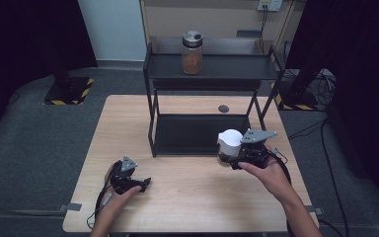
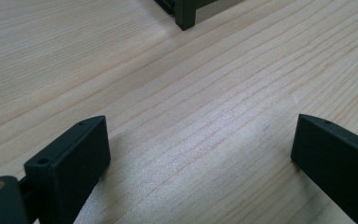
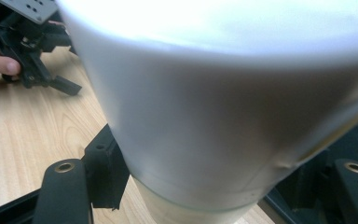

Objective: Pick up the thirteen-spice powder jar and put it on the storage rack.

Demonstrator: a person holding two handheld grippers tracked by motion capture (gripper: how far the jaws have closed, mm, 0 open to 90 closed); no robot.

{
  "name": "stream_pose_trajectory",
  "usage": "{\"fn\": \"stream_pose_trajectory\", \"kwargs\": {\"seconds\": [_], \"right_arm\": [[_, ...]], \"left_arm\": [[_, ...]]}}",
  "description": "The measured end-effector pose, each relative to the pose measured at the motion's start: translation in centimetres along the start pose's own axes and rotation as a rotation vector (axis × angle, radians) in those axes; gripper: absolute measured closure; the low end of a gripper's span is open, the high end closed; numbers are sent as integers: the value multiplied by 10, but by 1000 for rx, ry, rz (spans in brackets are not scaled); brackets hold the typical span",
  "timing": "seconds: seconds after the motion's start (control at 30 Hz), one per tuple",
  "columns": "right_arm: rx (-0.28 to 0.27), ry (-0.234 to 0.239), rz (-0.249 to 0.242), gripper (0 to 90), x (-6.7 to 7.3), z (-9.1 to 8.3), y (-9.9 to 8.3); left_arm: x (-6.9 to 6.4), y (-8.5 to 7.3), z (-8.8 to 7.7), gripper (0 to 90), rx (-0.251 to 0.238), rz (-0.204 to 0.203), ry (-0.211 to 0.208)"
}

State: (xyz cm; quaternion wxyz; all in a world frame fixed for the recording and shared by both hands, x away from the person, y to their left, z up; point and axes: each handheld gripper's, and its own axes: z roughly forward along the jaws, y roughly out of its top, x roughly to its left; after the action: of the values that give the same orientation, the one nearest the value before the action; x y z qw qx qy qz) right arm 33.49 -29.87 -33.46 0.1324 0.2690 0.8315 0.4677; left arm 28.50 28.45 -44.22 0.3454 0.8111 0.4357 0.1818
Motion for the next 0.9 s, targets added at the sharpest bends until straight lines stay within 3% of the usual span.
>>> {"fn": "stream_pose_trajectory", "kwargs": {"seconds": [0.43, 0.9], "right_arm": [[6, -20, -17, 314, -6, -16, 29], [-13, -39, -1, 314, -18, -29, 45]], "left_arm": [[0, 0, 0, 32, -2, -2, -1], [0, 0, 0, 32, -1, 0, 0]]}}
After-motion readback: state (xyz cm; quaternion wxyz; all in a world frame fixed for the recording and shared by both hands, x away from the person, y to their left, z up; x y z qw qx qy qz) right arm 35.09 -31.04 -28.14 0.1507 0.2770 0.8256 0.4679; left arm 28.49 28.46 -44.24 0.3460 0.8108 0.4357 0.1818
